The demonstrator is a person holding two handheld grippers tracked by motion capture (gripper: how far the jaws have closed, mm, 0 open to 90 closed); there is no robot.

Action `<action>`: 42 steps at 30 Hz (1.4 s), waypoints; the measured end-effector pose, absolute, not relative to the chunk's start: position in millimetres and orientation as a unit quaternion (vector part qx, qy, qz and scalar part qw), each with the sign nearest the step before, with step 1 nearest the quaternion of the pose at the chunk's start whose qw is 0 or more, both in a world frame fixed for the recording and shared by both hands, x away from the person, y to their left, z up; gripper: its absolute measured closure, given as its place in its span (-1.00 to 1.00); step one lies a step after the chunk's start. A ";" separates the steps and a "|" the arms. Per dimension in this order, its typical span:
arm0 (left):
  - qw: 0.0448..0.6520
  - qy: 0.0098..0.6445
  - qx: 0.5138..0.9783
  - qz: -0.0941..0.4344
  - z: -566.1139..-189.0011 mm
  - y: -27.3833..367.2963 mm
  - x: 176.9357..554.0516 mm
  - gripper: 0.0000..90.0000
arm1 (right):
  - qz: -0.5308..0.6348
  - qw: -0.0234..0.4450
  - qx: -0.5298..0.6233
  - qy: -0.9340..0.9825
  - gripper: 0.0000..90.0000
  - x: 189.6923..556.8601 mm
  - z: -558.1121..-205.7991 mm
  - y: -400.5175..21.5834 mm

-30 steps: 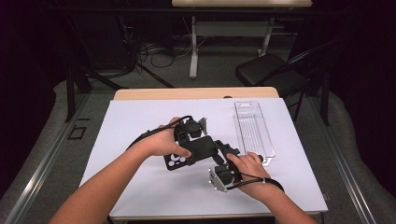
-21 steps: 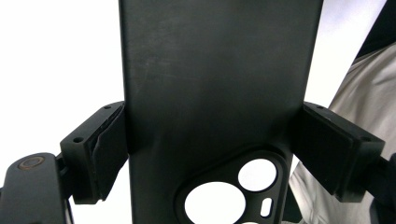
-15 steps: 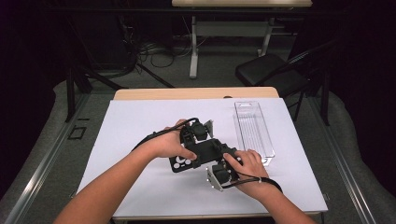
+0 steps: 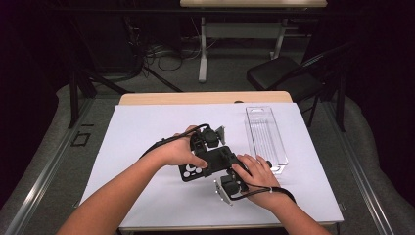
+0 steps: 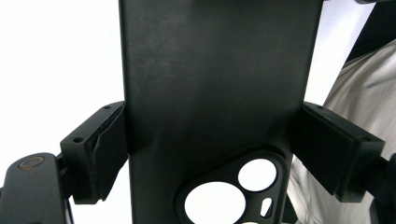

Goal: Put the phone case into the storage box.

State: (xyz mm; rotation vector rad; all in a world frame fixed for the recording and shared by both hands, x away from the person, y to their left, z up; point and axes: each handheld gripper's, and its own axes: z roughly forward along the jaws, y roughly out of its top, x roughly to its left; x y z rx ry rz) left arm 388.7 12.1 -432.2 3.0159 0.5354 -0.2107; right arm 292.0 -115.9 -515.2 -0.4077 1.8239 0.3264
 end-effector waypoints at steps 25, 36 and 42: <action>0.042 0.184 0.978 -0.094 -433.8 13.7 391.1 -0.68 | 0.122 0.604 -0.177 0.767 0.66 293.1 -523.6 -109.7; 0.046 0.187 0.975 -0.112 -433.5 16.2 393.4 -0.68 | 0.119 0.609 -0.184 0.762 0.81 293.5 -522.8 -109.9; 0.056 0.191 0.973 -0.119 -432.1 17.9 393.8 -0.68 | 0.122 0.617 -0.185 0.755 0.88 292.7 -521.0 -111.3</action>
